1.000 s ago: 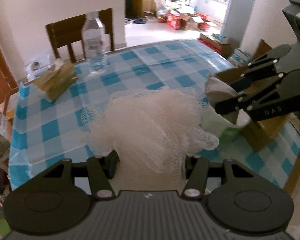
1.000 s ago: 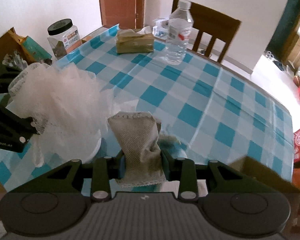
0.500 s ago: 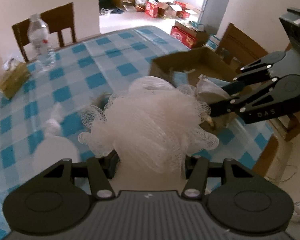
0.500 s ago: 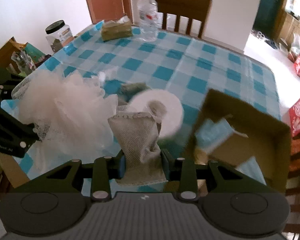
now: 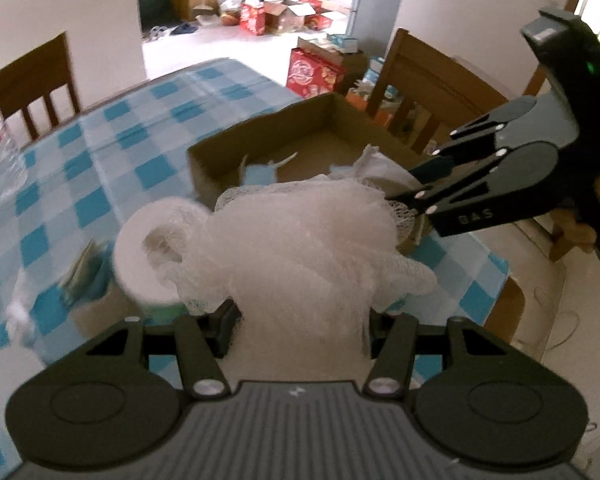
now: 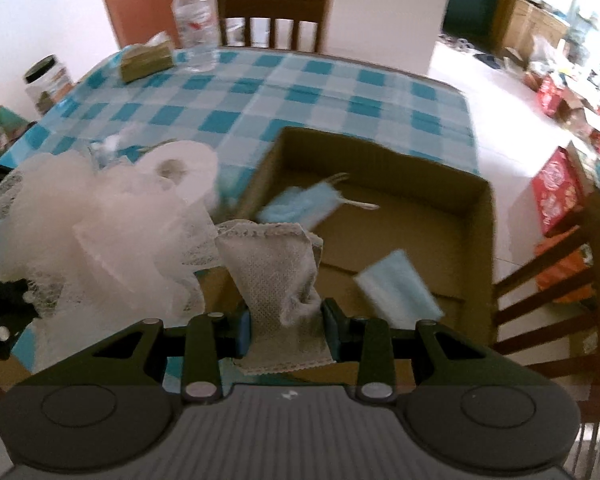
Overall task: Organize soft objects
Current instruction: 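Carry the pouf and beige fabric over the box and open both grippers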
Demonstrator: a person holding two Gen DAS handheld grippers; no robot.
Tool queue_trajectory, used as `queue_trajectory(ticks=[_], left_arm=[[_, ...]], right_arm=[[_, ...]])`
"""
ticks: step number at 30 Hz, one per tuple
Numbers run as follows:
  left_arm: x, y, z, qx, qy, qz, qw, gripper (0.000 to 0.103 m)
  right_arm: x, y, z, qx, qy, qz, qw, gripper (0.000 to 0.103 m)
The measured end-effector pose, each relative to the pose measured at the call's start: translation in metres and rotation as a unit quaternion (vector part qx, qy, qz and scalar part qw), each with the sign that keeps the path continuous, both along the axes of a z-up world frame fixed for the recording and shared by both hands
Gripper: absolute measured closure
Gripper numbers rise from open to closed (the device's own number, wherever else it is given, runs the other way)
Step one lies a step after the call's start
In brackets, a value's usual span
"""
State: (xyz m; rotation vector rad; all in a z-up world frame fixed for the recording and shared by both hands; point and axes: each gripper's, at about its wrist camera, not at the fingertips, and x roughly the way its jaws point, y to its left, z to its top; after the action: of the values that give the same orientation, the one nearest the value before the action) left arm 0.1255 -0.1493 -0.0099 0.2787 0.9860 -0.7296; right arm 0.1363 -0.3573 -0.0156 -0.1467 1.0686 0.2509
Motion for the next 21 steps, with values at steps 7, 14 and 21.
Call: queue_trajectory(ticks=[7,14,21], left_arm=[[0.024,-0.053,-0.003,0.007,-0.025,-0.022,0.9994,0.047],[0.064,-0.102,-0.019,-0.008,-0.033,-0.018,0.9993,0.047],[0.104,-0.139,-0.039,0.003,-0.031,0.004,0.9995,0.047]], right_arm=[[0.008,-0.038,-0.01,-0.012,-0.002,-0.036,0.999,0.063],[0.015,-0.062,-0.018,-0.013,0.001,-0.058,0.998,0.063],[0.012,-0.071,-0.02,-0.004,0.002,-0.065,0.998,0.059]])
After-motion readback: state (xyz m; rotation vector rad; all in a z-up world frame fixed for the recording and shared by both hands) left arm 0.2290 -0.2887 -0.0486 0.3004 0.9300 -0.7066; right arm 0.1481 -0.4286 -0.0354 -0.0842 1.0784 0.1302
